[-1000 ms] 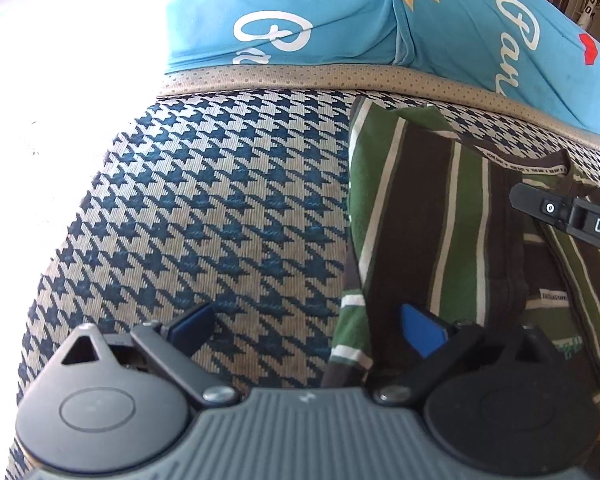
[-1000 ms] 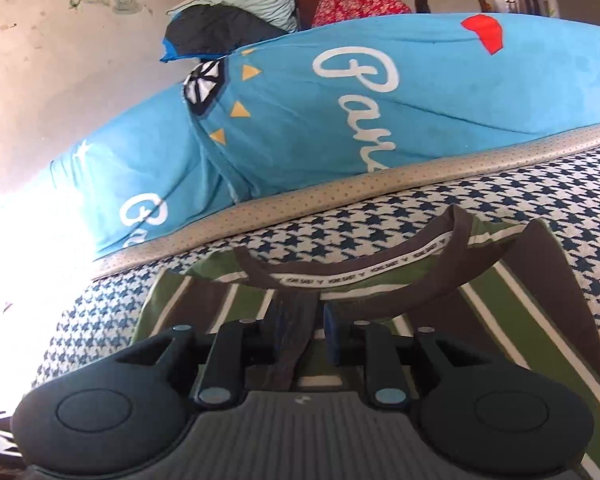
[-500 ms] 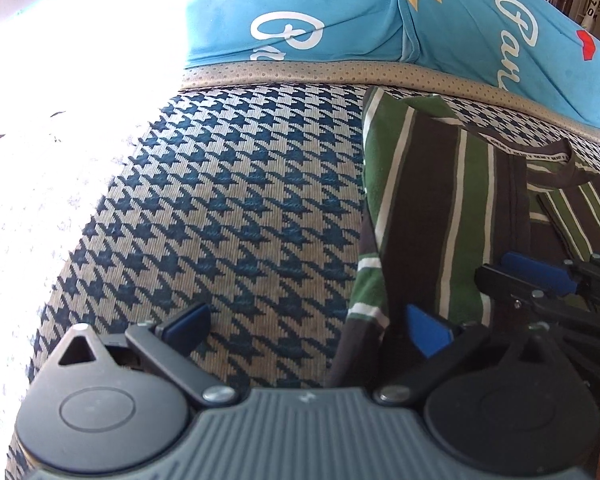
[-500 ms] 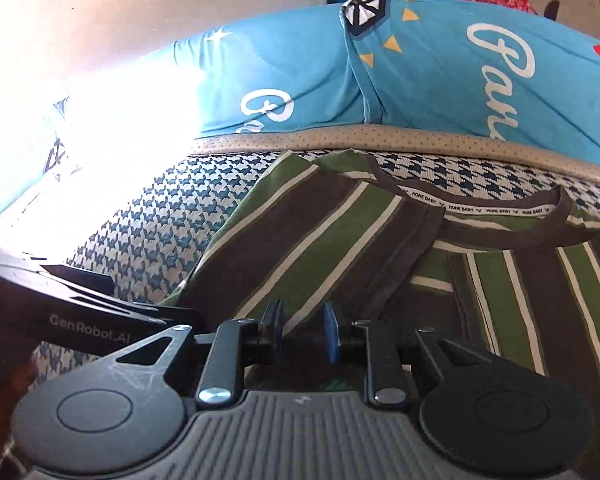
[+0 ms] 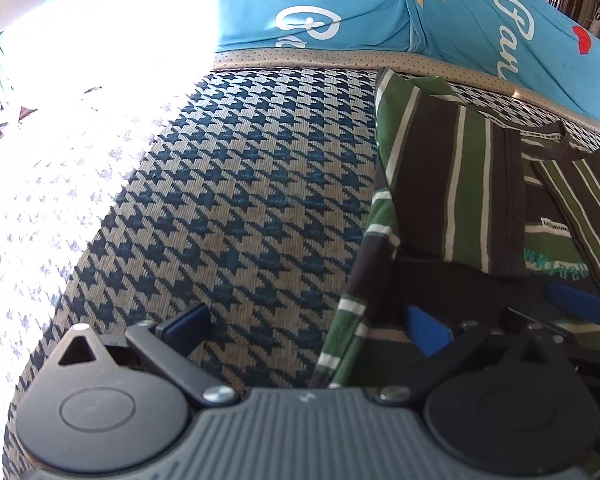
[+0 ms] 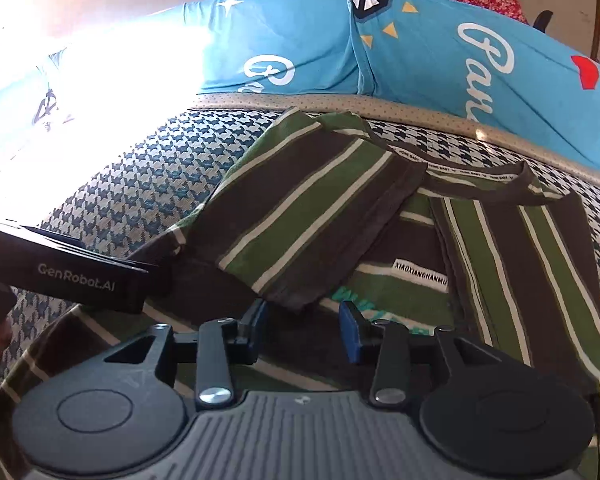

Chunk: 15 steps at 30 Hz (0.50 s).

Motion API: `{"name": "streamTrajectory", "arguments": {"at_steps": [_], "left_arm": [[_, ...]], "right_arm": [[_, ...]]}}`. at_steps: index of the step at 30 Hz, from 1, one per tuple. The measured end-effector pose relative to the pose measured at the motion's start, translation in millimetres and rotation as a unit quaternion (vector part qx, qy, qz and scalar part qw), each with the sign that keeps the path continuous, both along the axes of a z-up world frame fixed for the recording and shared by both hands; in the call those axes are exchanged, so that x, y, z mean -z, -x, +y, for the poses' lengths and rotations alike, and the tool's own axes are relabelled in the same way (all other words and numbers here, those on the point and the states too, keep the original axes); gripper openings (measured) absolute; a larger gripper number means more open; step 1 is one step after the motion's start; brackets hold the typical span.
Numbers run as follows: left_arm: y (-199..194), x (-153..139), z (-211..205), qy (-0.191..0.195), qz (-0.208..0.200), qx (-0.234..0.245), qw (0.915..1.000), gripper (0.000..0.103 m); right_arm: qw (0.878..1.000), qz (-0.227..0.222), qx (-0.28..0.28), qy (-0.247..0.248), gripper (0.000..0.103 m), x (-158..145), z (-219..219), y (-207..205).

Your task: Fold clothes

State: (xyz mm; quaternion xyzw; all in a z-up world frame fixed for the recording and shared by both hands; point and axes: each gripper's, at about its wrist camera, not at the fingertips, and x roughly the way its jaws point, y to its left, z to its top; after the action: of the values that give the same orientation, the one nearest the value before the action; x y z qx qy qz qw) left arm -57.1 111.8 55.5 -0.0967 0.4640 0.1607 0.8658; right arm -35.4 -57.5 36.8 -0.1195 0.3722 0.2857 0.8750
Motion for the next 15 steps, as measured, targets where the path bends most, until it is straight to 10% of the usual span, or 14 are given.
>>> {"name": "streamTrajectory", "arguments": {"at_steps": [15], "left_arm": [[95.9, 4.2, -53.8, -0.014, -0.021, 0.024, 0.9994, 0.103]], "right_arm": [[0.998, 0.002, 0.052, -0.026, 0.051, -6.2, -55.2, 73.6]]}}
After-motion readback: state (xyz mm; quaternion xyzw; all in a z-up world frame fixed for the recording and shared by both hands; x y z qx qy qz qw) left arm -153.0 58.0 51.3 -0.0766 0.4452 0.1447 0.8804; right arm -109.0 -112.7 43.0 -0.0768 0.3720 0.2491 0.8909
